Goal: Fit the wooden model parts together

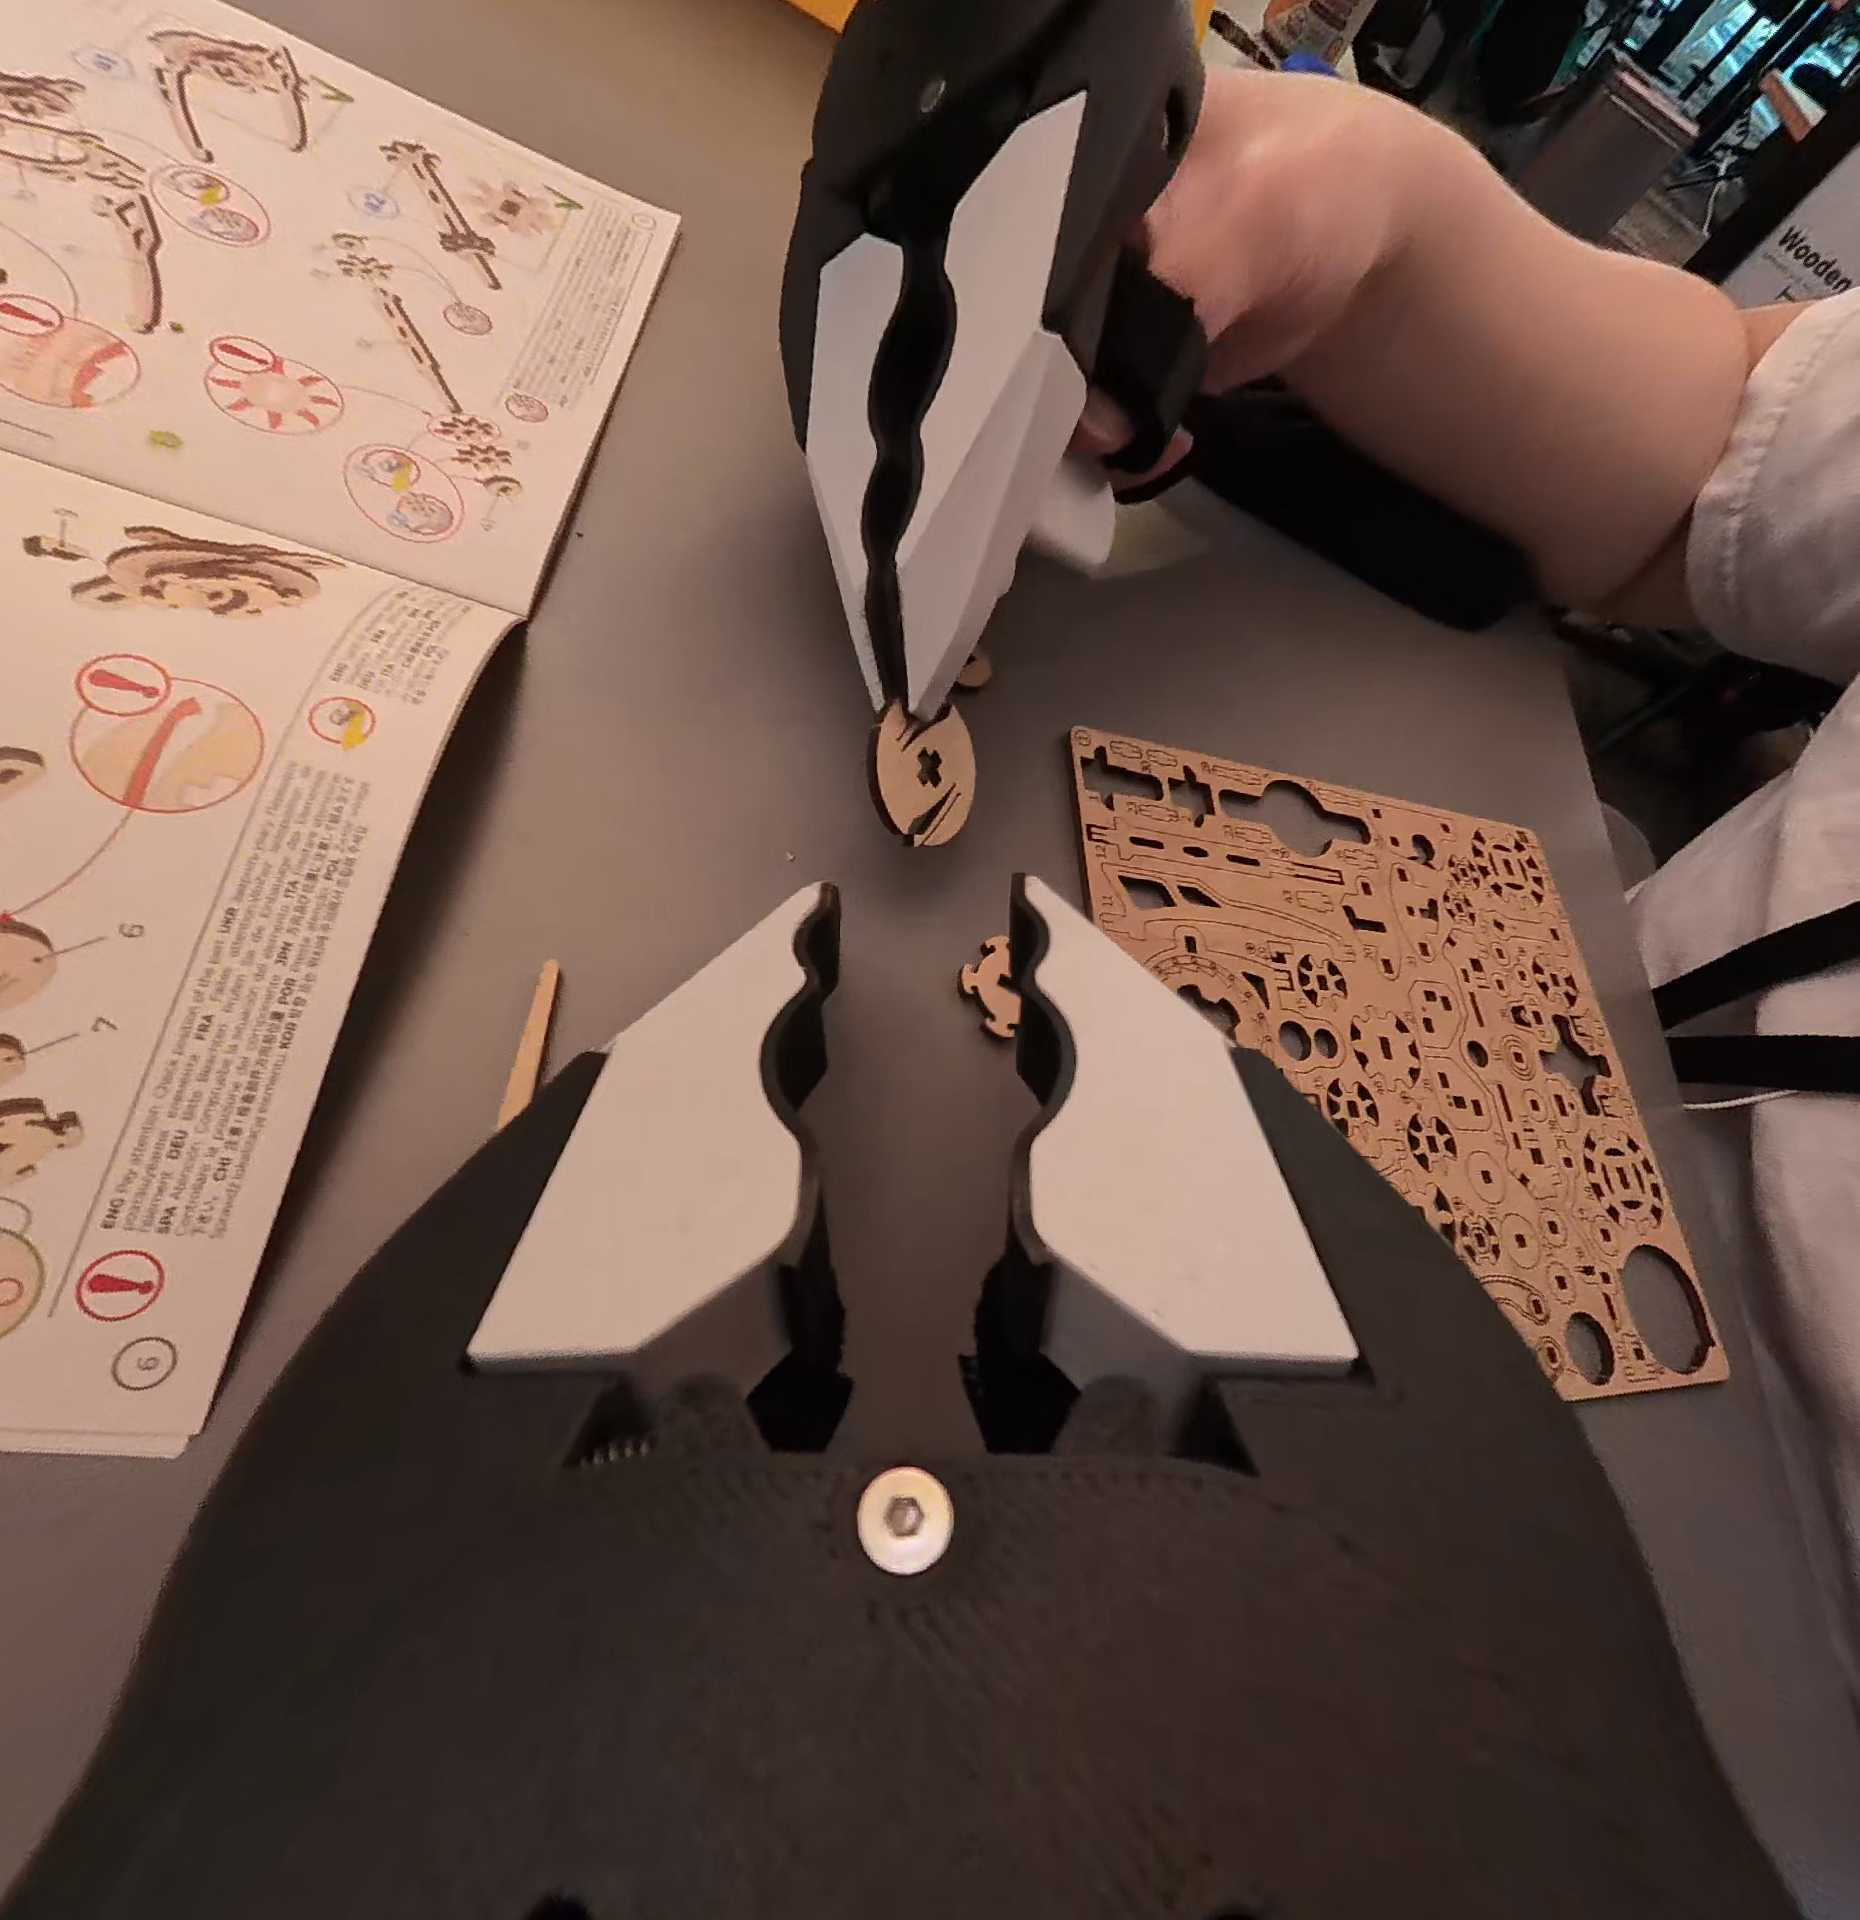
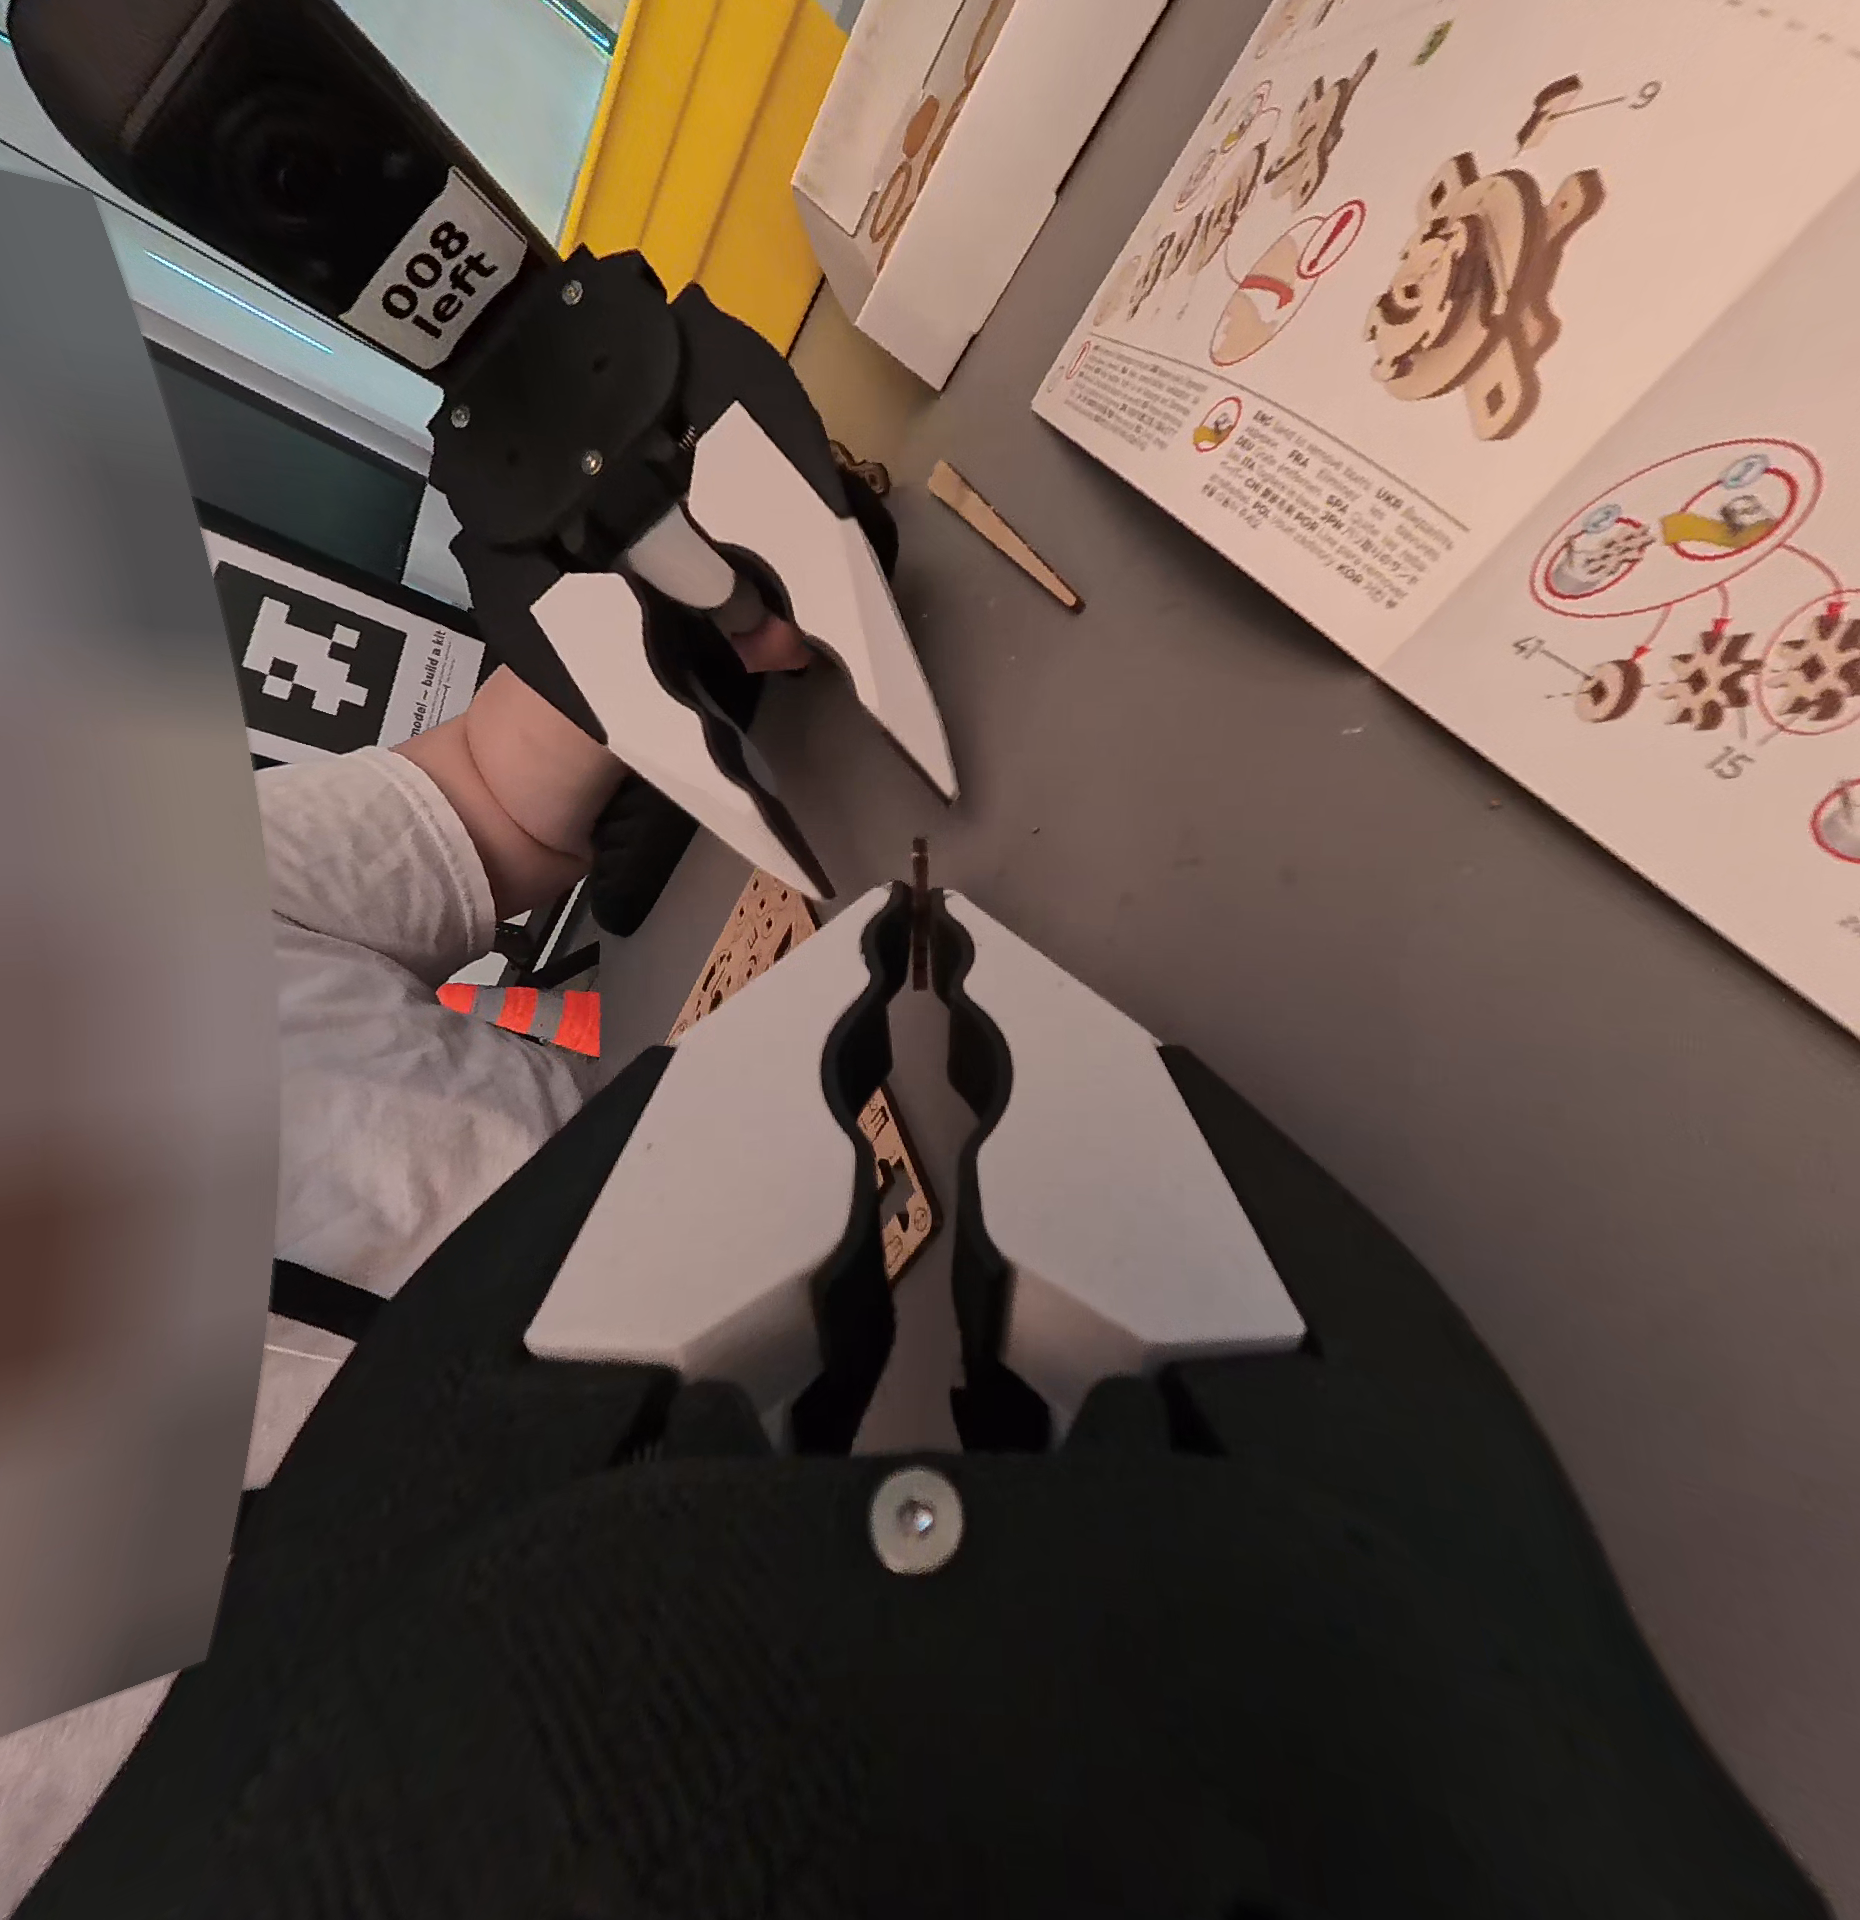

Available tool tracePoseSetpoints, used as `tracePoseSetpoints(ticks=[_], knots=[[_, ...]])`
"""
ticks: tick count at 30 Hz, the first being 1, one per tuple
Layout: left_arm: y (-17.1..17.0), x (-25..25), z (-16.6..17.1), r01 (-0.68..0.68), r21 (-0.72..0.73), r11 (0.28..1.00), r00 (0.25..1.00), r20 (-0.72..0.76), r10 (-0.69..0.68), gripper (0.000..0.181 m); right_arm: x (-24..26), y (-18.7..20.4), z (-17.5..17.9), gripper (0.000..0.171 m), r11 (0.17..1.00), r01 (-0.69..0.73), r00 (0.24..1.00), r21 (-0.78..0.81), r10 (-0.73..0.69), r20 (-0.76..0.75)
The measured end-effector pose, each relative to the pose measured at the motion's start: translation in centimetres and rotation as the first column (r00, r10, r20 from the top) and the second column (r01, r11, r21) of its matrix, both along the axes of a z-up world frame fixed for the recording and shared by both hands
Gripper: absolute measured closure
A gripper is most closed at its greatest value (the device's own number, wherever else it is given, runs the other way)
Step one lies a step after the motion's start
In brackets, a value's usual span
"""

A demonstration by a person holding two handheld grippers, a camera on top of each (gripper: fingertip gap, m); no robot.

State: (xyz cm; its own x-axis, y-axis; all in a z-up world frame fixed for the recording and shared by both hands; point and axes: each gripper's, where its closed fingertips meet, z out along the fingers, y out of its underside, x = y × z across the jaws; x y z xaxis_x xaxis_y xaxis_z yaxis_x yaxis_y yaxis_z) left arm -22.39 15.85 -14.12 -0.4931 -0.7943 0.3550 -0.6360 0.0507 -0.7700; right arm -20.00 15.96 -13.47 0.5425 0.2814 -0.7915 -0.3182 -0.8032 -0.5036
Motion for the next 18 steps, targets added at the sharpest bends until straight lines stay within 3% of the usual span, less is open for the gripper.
tracePoseSetpoints(ticks=[18], knots=[[-0.09, 0.01, 0.02, 0.003, -0.003, 1.000, 1.000, -0.002, -0.003, 0.152, -0.18, -0.12, -0.39, 0.170, 1.000, -0.016, 1.000, -0.006, 0.016, 0.026]])
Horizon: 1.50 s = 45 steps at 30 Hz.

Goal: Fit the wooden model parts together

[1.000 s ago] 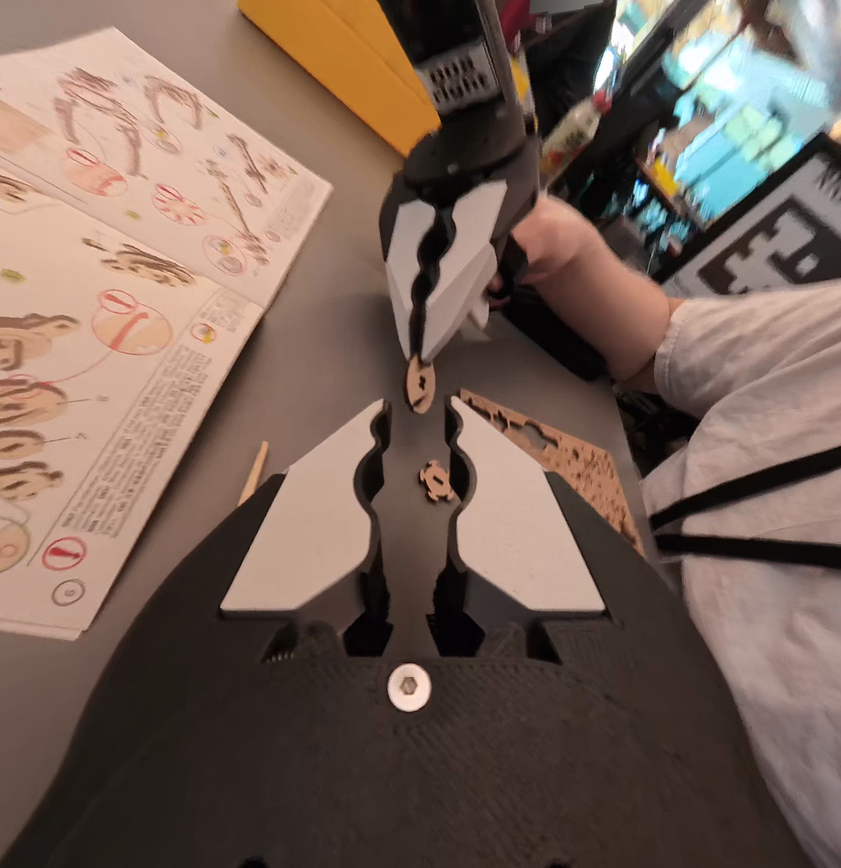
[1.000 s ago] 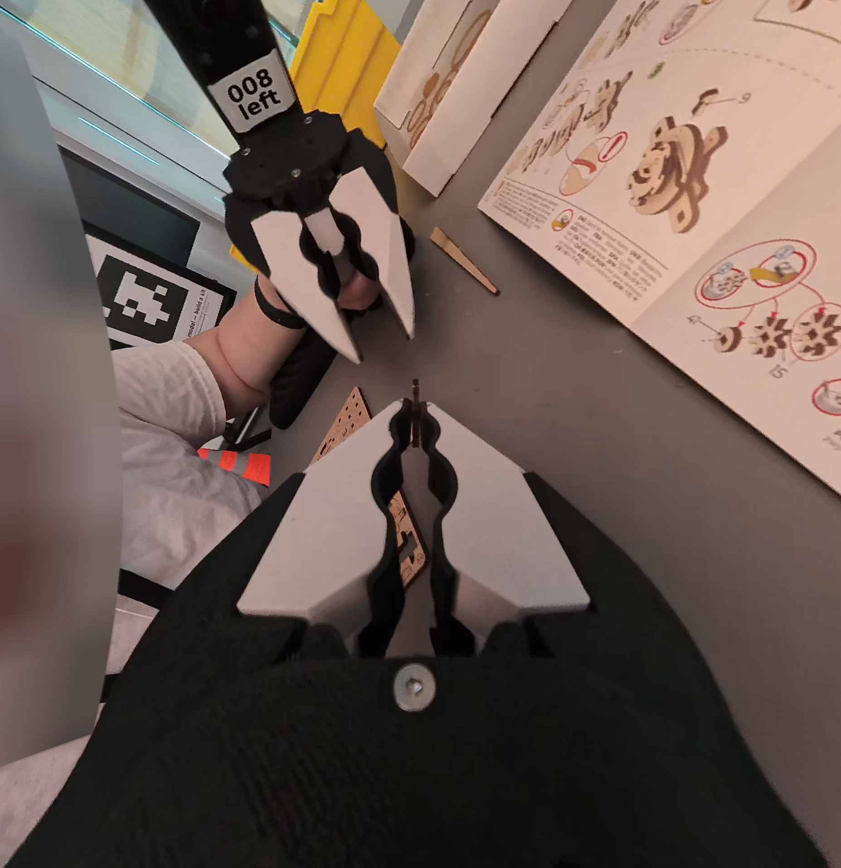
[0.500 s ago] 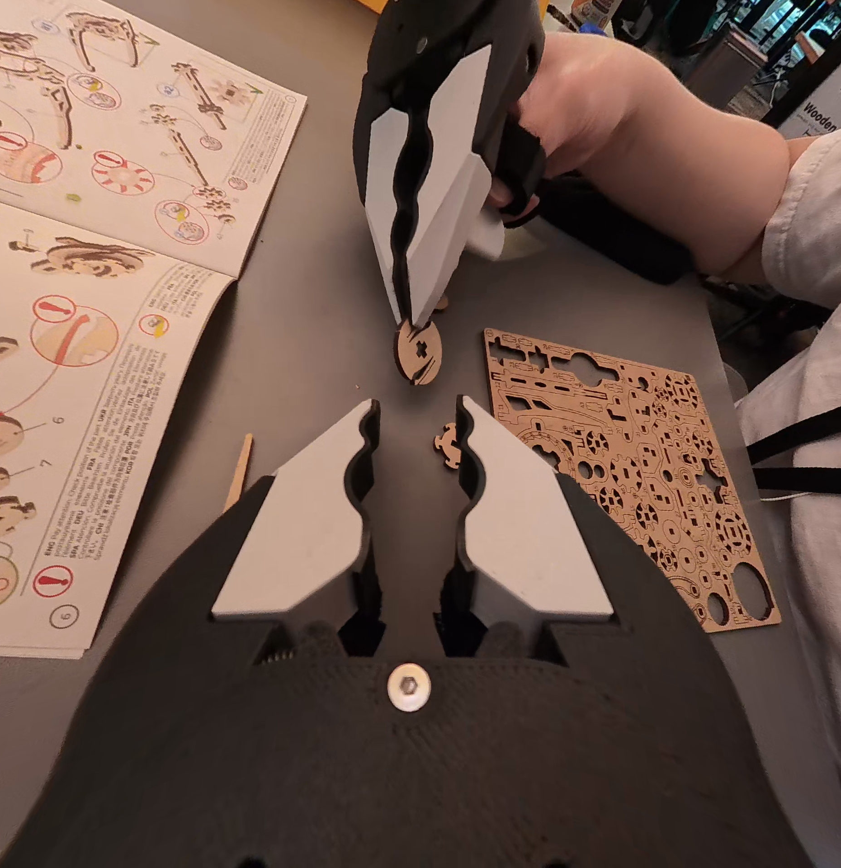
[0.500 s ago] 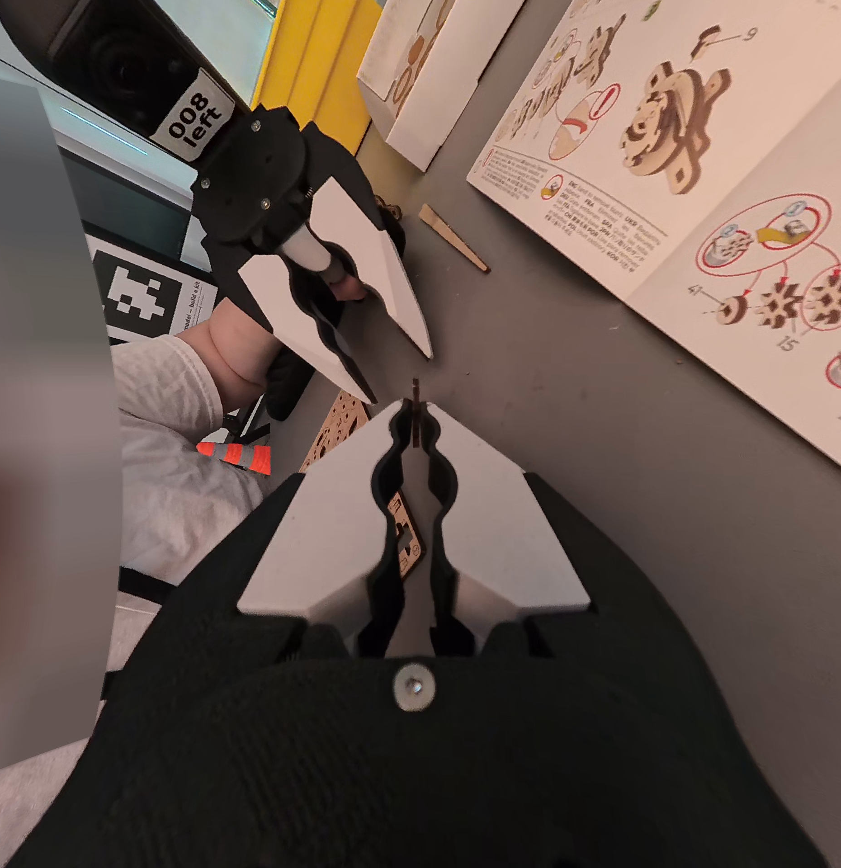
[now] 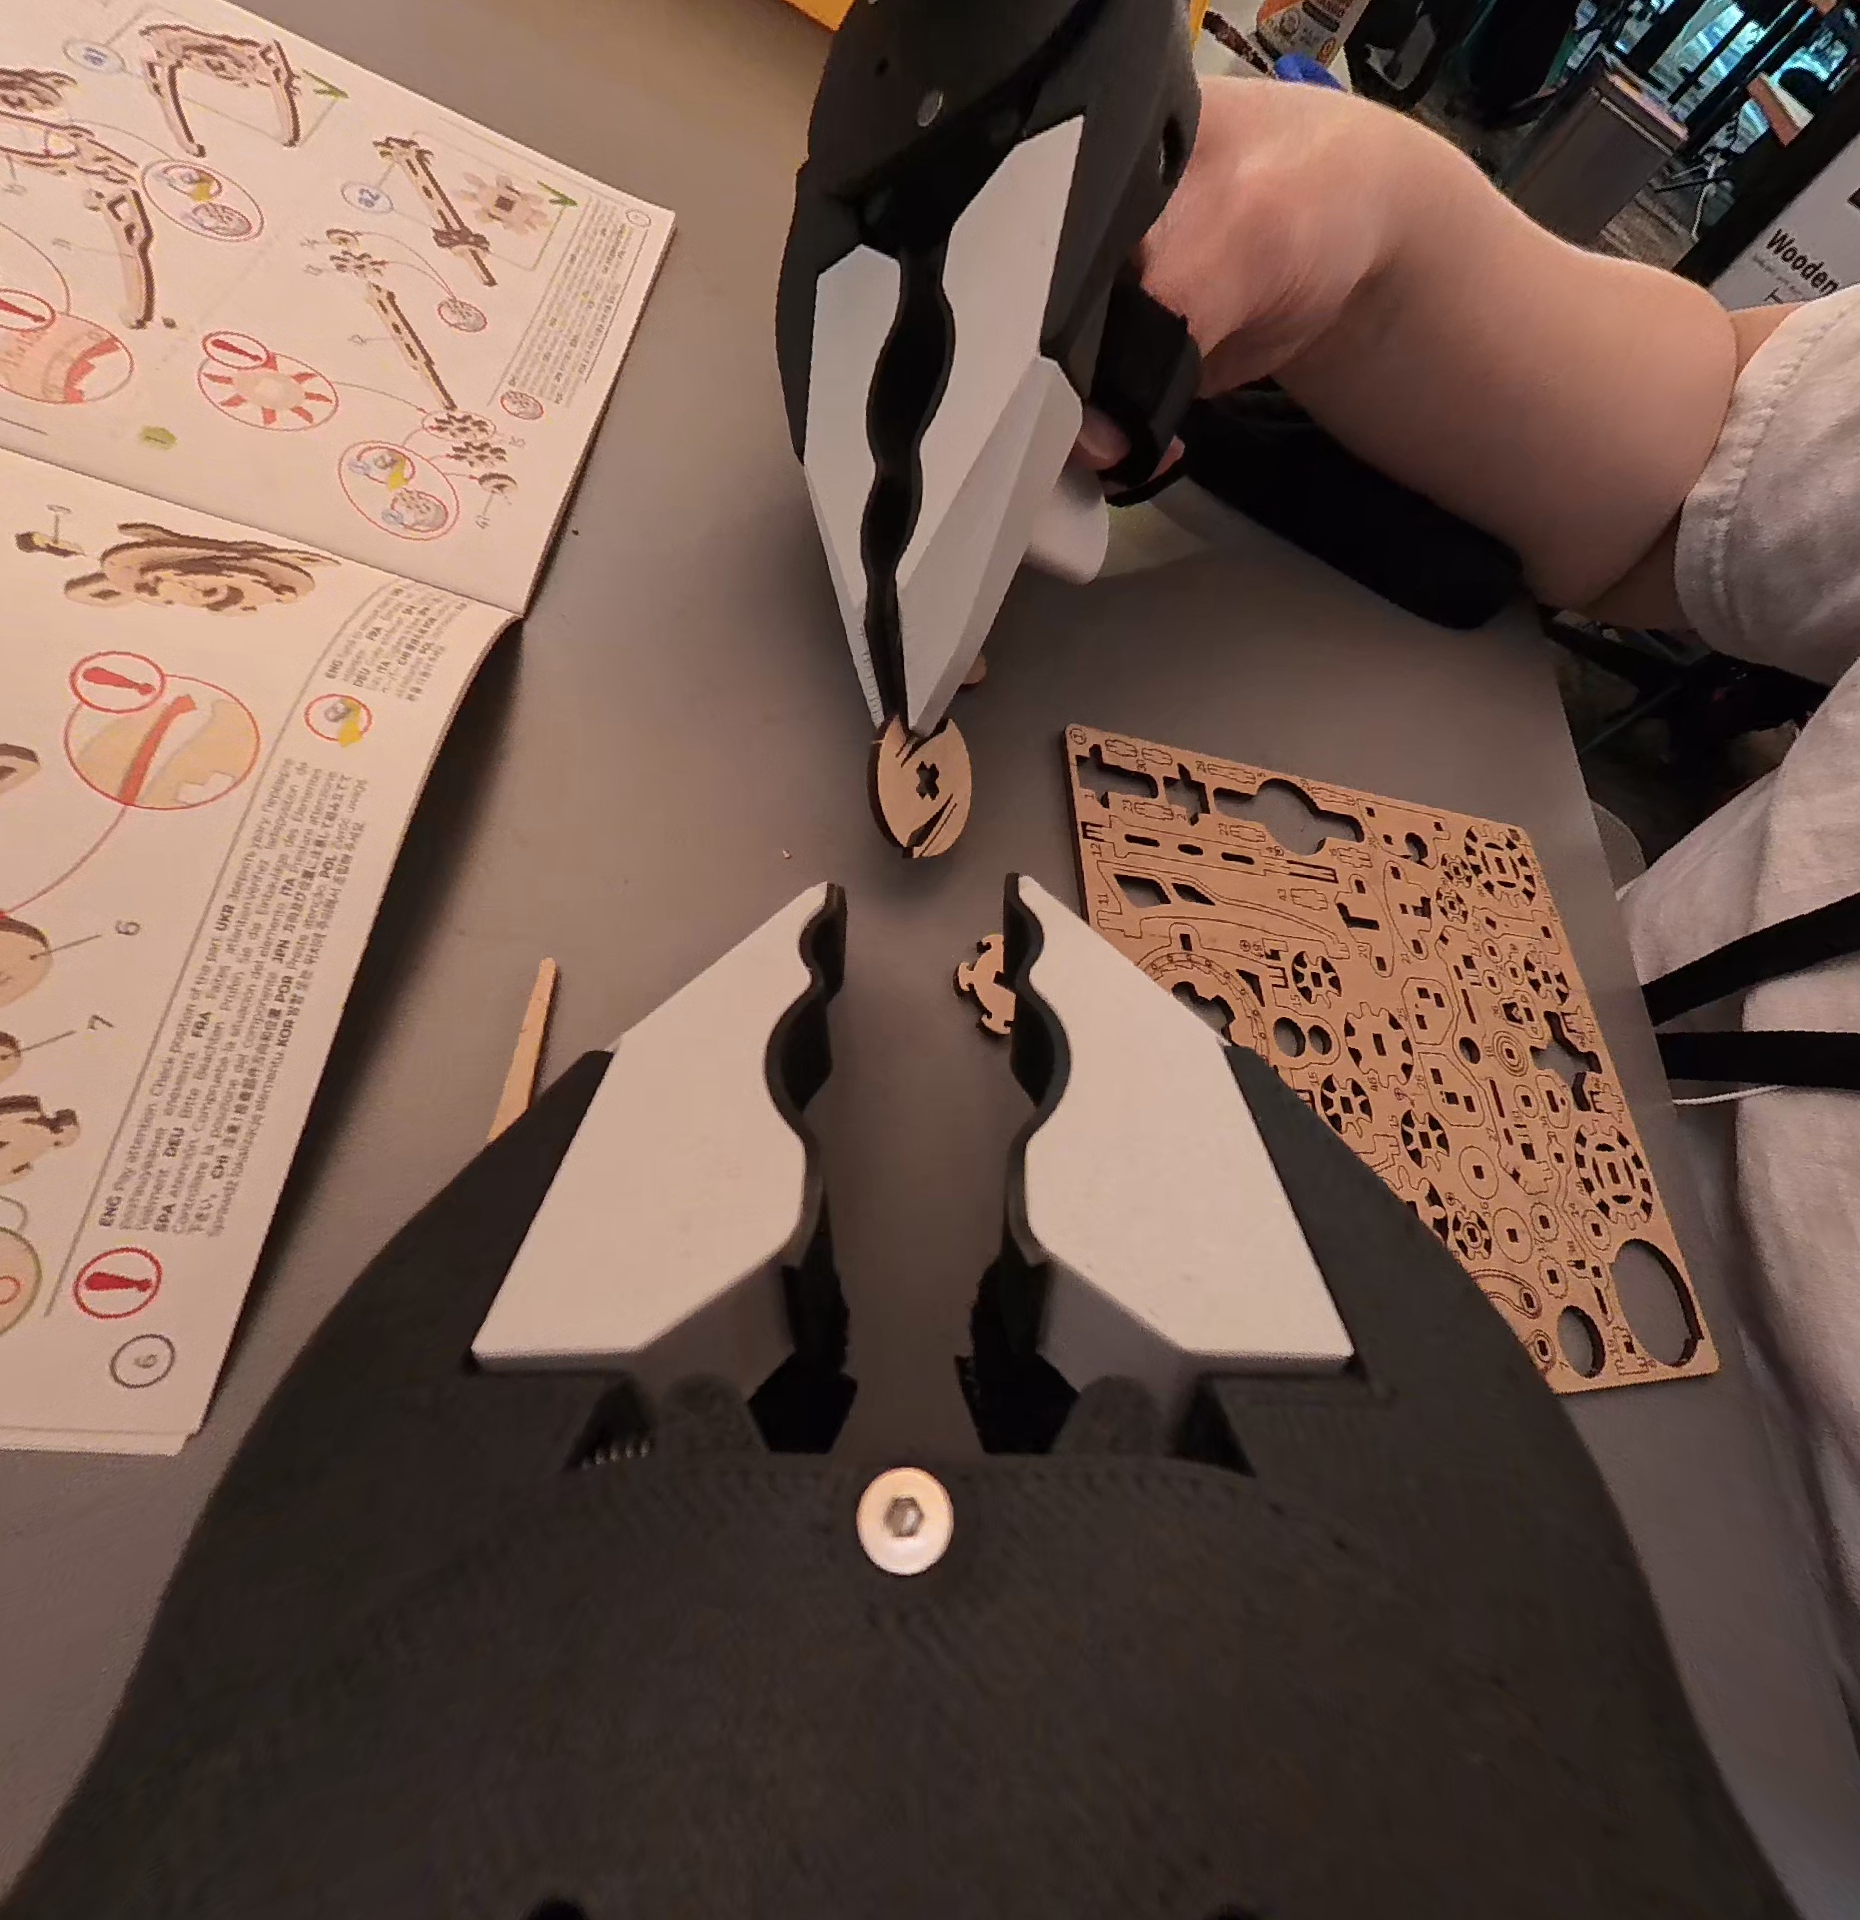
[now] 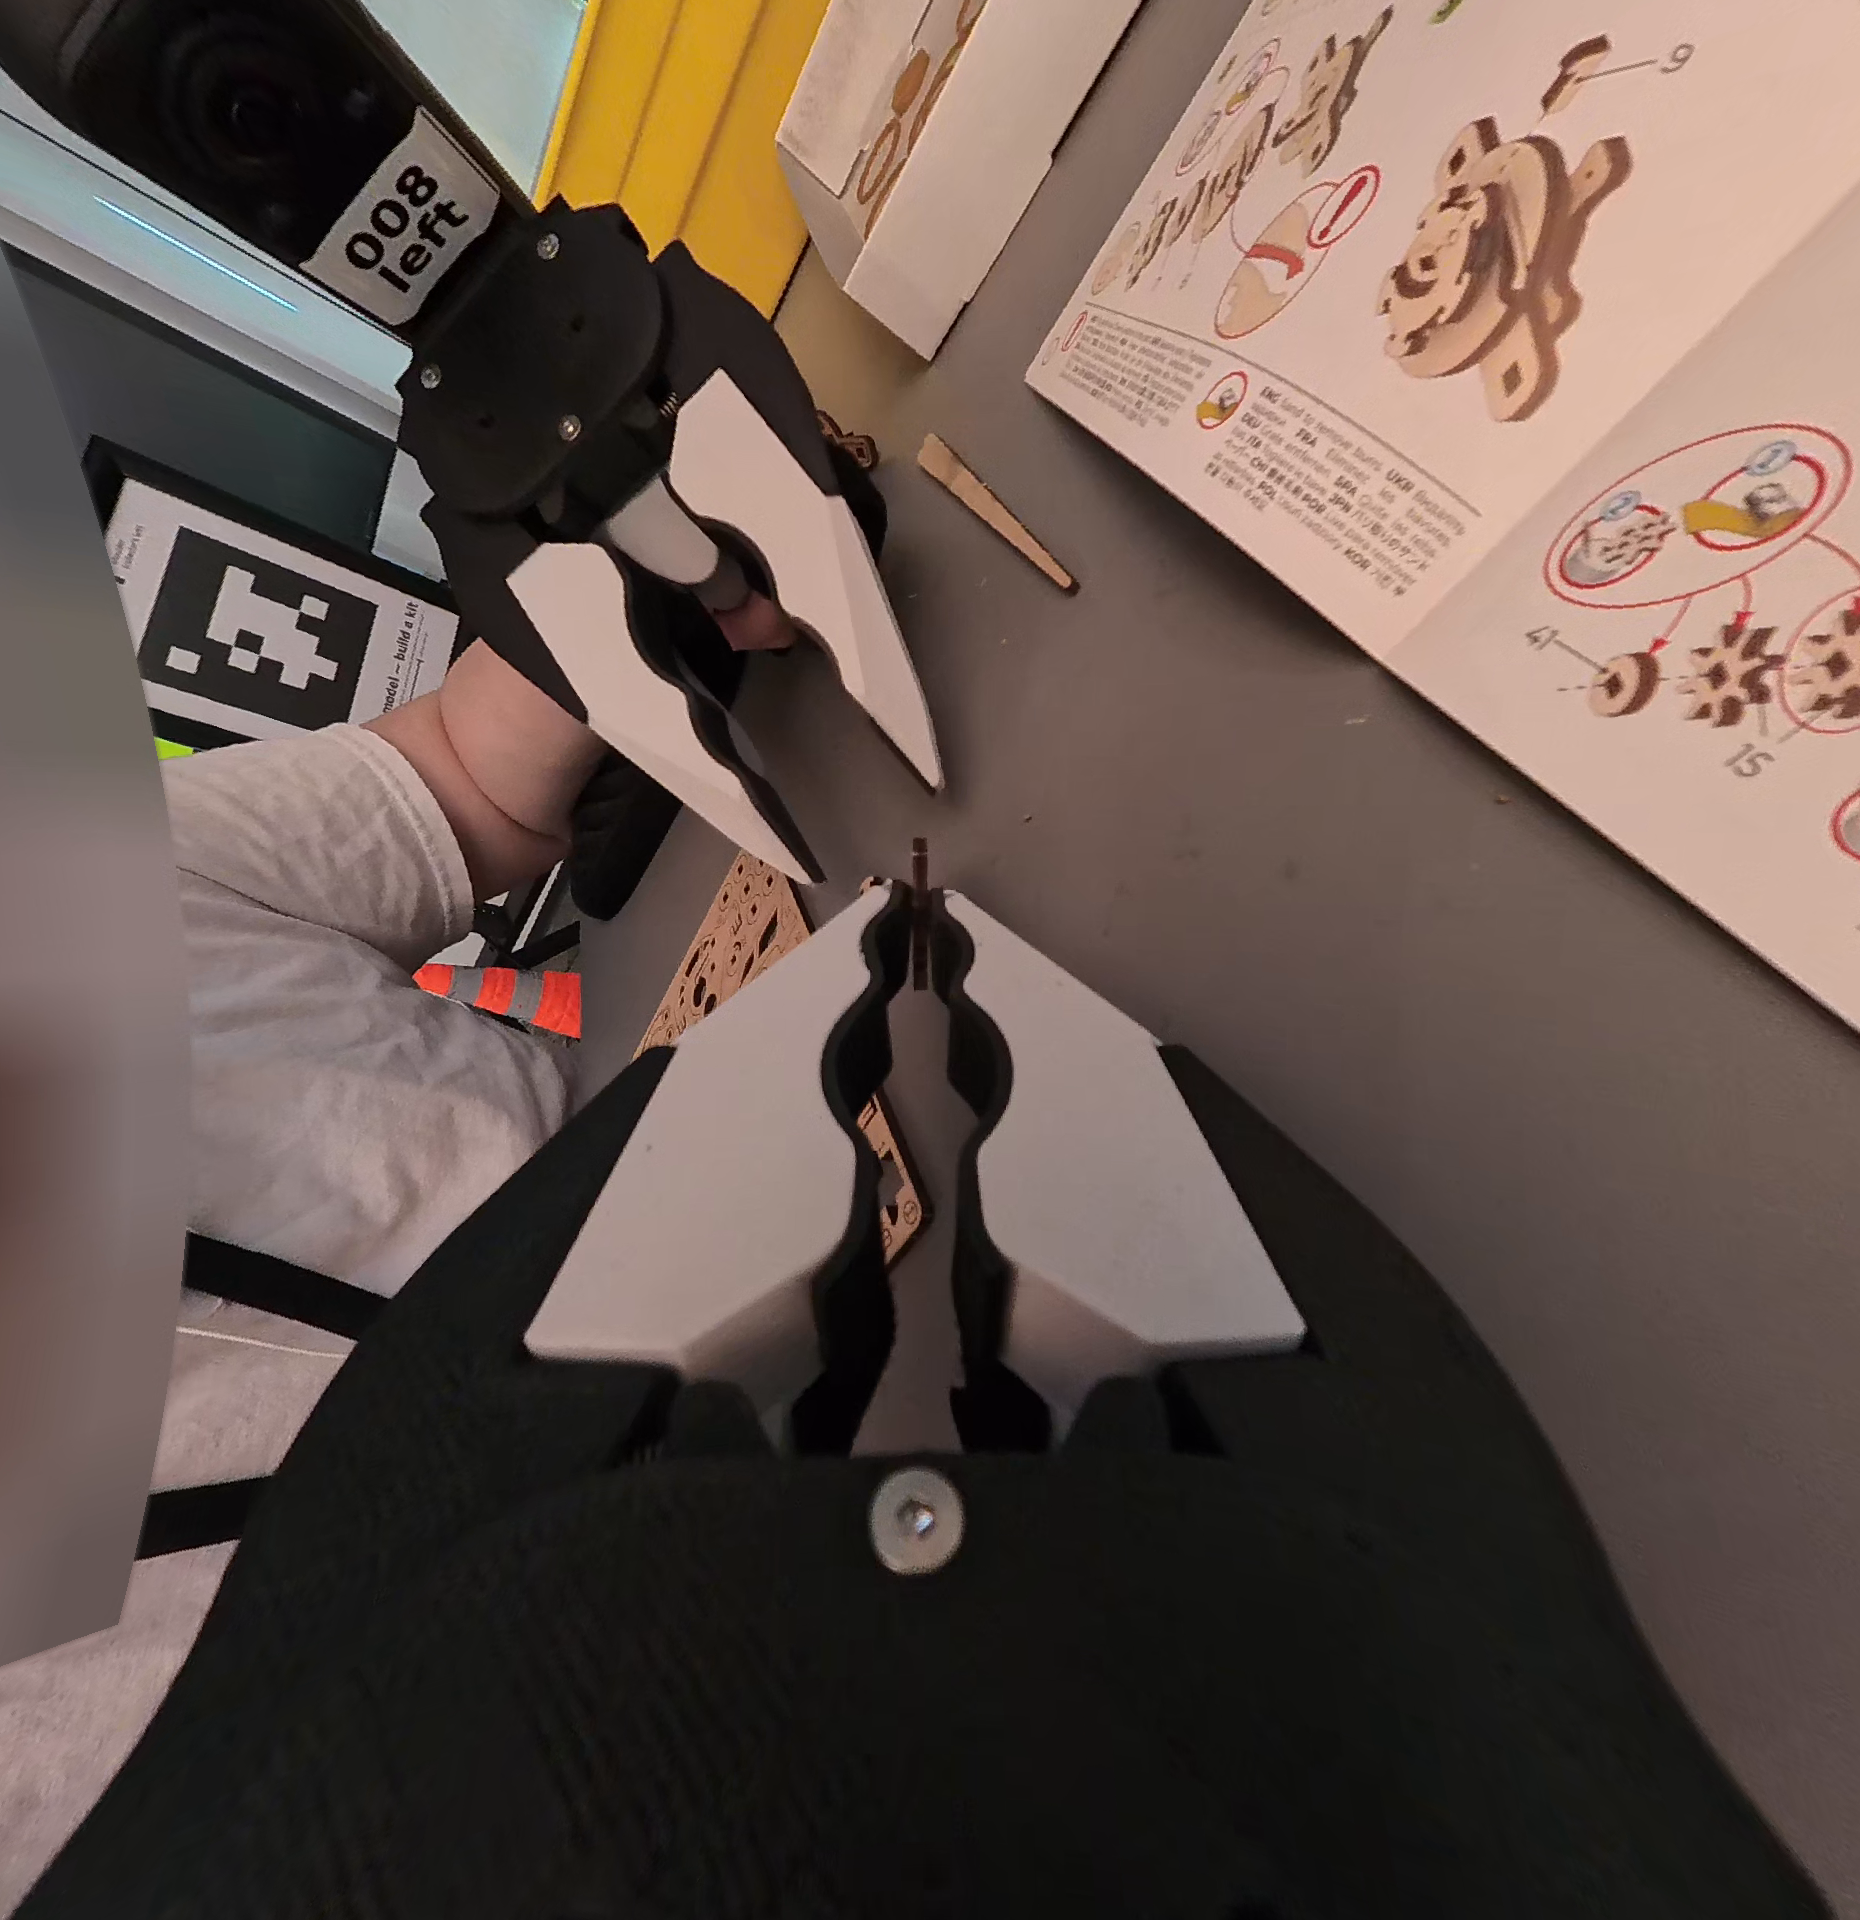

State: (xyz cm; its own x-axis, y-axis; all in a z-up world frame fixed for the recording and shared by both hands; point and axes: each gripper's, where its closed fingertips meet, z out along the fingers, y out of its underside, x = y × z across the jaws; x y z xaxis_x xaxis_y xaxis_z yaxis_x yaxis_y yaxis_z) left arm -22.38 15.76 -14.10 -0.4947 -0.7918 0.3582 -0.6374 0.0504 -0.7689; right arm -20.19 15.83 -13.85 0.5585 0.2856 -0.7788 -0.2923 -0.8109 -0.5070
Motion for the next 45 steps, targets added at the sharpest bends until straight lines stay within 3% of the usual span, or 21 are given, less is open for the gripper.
tracePoseSetpoints(ticks=[3, 6, 8, 11, 17, 21, 27, 31, 40, 45], knots=[[0.9, -0.1, 0.8, -0.017, 0.025, 1.000, 1.000, 0.010, 0.016, 0.151, 0.0, 0.0, 0.0, 0.170, 1.000, -0.003, 1.000, 0.002, 0.003, 0.001], [3.4, -1.0, 4.6, -0.057, 0.083, 0.995, 0.997, 0.054, 0.052, 0.150, 0.0, 0.0, 0.1, 0.170, 1.000, -0.006, 1.000, 0.008, 0.006, 0.002], [6.8, -2.8, 6.2, -0.102, 0.230, 0.968, 0.995, 0.025, 0.099, 0.148, 0.1, 0.0, 0.1, 0.170, 1.000, -0.004, 1.000, 0.009, 0.004, 0.004], [12.1, -5.9, 7.6, -0.213, 0.443, 0.871, 0.974, 0.022, 0.227, 0.153, 0.2, 0.2, 0.2, 0.170, 1.000, 0.003, 1.000, 0.015, -0.003, -0.001], [15.2, -12.8, 3.4, -0.056, 0.603, 0.796, 0.907, -0.303, 0.293, 0.156, 0.1, 0.1, 0.3, 0.170, 1.000, -0.002, 1.000, 0.022, 0.002, 0.002], [15.8, -14.2, 1.0, 0.010, 0.593, 0.805, 0.863, -0.412, 0.293, 0.154, 0.0, 0.1, 0.4, 0.170, 1.000, -0.005, 1.000, 0.029, 0.005, 0.007], [14.5, -15.3, -0.8, 0.063, 0.472, 0.879, 0.814, -0.534, 0.228, 0.152, 0.1, 0.1, 0.5, 0.170, 1.000, -0.003, 1.000, 0.029, 0.003, 0.004], [14.5, -15.4, -1.9, 0.089, 0.474, 0.876, 0.790, -0.570, 0.229, 0.146, 0.0, 0.0, 0.4, 0.169, 1.000, -0.008, 1.000, 0.024, 0.008, 0.002], [15.1, -15.2, -2.2, 0.111, 0.506, 0.856, 0.797, -0.560, 0.227, 0.176, 0.0, 0.0, 0.4, 0.170, 1.000, -0.010, 1.000, 0.026, 0.010, 0.003], [15.1, -15.1, -2.3, 0.130, 0.509, 0.851, 0.802, -0.559, 0.212, 0.180, -0.1, 0.0, 0.4, 0.169, 1.000, -0.014, 1.000, 0.025, 0.014, 0.003]])
